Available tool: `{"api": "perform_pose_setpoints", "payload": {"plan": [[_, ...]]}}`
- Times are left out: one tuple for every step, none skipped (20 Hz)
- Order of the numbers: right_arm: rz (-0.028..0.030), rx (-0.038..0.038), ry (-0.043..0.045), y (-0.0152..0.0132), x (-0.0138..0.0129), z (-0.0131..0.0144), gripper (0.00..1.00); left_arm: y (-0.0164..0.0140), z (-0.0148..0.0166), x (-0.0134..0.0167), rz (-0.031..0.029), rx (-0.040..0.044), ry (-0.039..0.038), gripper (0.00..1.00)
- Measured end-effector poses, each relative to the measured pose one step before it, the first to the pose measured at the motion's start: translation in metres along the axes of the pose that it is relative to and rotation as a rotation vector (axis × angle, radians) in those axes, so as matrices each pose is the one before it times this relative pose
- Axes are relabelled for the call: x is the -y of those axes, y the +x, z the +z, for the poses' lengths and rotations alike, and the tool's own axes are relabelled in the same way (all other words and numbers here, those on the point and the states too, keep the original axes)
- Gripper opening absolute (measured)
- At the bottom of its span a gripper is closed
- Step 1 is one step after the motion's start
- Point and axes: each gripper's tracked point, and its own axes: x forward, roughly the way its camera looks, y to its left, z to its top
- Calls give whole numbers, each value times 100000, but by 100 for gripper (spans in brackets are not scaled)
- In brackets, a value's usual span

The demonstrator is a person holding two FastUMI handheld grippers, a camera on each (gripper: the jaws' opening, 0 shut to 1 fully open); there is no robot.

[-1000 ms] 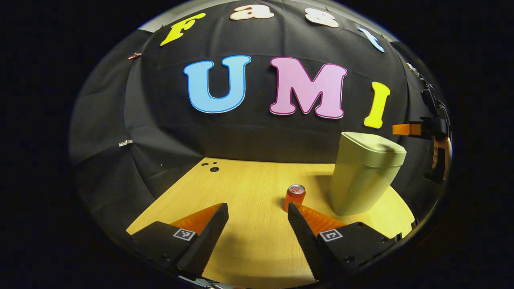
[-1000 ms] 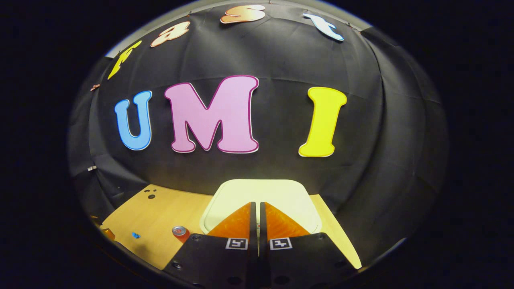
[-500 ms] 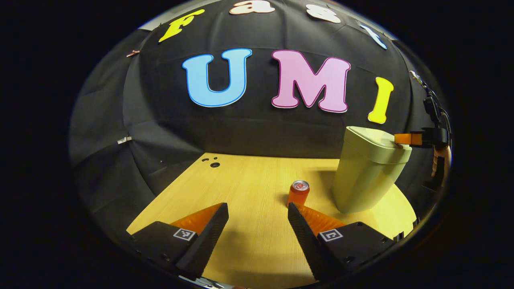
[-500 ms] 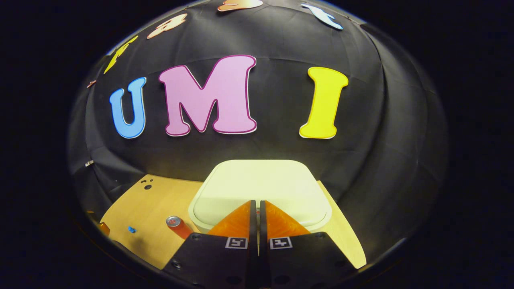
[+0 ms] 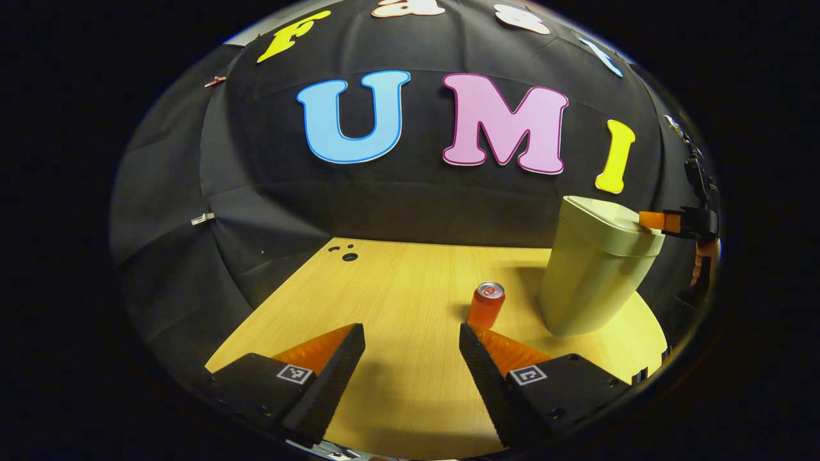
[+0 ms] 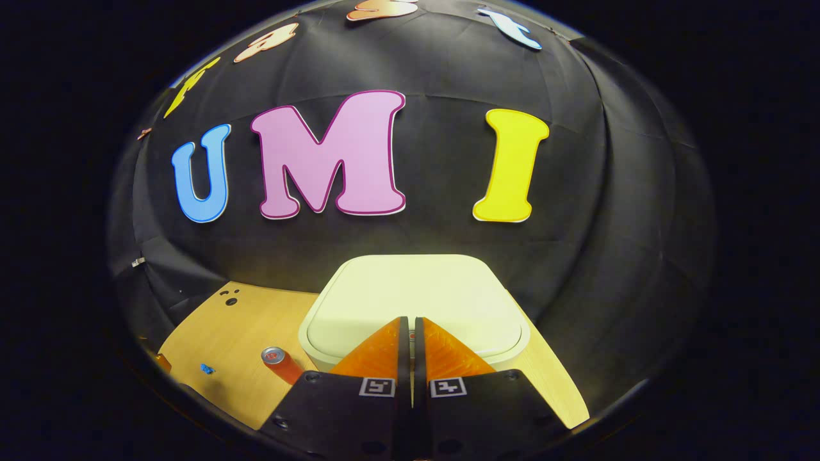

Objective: Press the lid of the desktop garbage bin to open it, pick up the crumpled paper on the desktop and throw it into the bin, then pick up the pop can on the desktop and drop it into the bin, and finally close the garbage bin lid.

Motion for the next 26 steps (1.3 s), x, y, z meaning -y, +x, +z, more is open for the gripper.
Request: {"api": "perform_pose_setpoints", "payload": {"plan": [[447,-136,945,33,-24,43,5,-11,19,-95,-113,175,-190,95],[540,-525,384,86,-36,-43,5,-72,61,-3,-96,174,-180,95],[299,211,-360,-66,-1,42,5,31,-41,-43,-194,184,-212,95],[-75,105,-807,17,-57,-12,5,-71,30,50,-467,54,-190,95],[-503,336,-776,19,35,115,5,-94,108,82,-635,438,-123,95],[-315,236,-1113,-46,21,63,5,-109,242,23,-679,777,111,95],[-490,-218,-75,-36,-23,33,5,-290,146,-9,-443,956,240,95],[-118,-639,1084,-173,-46,66,5,-326,244,-48,-416,929,177,95],[359,436,467,-388,-212,406,5,-420,84,-145,-410,875,121,95],[-458,-1782,-804,-306,-61,-35,5,-462,172,-292,-211,867,46,95],[-1038,-452,-942,-462,2,123,5,-509,114,-402,-88,1049,-106,95],[38,-856,-639,-649,-221,-283,5,-580,160,-496,120,1178,-382,95],[135,105,-306,-644,-297,37,5,-500,15,-644,435,766,-608,95],[-180,584,12,-945,-342,95,5,-479,-90,-647,333,249,-844,95],[205,106,595,-747,-402,-34,5,-505,-260,-625,213,78,-936,95],[107,100,592,-866,-385,-122,5,-456,-208,-662,330,184,-727,95],[-72,64,87,-715,-444,-66,5,-429,-351,-707,199,-3,-517,95],[-152,569,-359,-842,-391,-22,5,-435,-314,-651,130,-143,-338,95],[-311,792,-737,-843,-359,148,5,-467,-332,-755,118,138,-473,95],[51,747,-796,-710,-308,-14,8,-352,-193,-626,-291,400,-690,95],[-9,961,-701,-825,-377,27,5,-240,-277,-480,-739,426,-568,95],[120,710,-566,-656,-327,-77,5,-166,-186,-571,-278,137,-96,95],[462,253,-449,-580,-320,-84,5,-88,-429,-799,444,-384,218,95],[481,-315,-575,-453,-272,-273,5,-10,-203,-639,562,-476,93,95],[180,-205,-450,-437,-173,-182,5,88,-95,-559,392,-130,-301,95],[269,347,44,-294,-225,-123,5,95,-96,-389,-61,-197,-528,95]]}}
